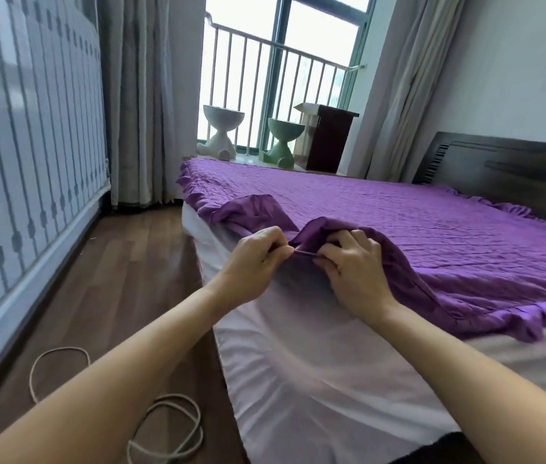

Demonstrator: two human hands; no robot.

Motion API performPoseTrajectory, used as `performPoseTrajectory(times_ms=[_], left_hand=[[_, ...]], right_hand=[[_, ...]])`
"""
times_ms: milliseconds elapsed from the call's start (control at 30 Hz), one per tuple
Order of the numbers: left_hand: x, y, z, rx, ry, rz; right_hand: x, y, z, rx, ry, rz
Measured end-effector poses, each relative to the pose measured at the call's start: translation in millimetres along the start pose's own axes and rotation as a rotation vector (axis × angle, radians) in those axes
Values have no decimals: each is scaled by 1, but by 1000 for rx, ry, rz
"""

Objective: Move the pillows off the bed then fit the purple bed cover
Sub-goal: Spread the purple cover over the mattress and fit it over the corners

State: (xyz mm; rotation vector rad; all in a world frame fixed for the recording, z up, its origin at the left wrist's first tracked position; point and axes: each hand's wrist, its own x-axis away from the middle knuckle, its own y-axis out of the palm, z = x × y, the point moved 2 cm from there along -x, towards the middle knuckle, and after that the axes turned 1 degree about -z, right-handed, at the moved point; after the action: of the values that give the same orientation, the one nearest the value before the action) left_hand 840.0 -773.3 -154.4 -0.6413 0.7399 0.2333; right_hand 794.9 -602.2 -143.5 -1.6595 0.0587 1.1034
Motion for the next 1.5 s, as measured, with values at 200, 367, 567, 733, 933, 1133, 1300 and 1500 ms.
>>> performPoseTrajectory(times_ms=[200,367,567,733,933,1133,1300,1500], left_hand=[[-15,22,-8,-337,123,30],[-35,35,-8,-607,136,7],[-60,29,-5,-316,123,-17],[-58,15,-11,-315,30,-97],[-57,29,-16,-485,-9,-317],[-77,45,-33,-705,75,-302],[-96,57,-47,-443,-53,-393],[-119,94,-89,-414,-171,-427]], right_hand=[[-3,-25,21,-426,183,-37],[-14,-41,21,-570,281,-46],[-26,-51,30,-188,156,113],[-55,-29,36,-335,252,-87],[-66,1,55,-393,439,-220],[-70,17,79,-449,528,-212],[-72,34,109,-436,577,-148],[-58,74,129,27,523,-241]])
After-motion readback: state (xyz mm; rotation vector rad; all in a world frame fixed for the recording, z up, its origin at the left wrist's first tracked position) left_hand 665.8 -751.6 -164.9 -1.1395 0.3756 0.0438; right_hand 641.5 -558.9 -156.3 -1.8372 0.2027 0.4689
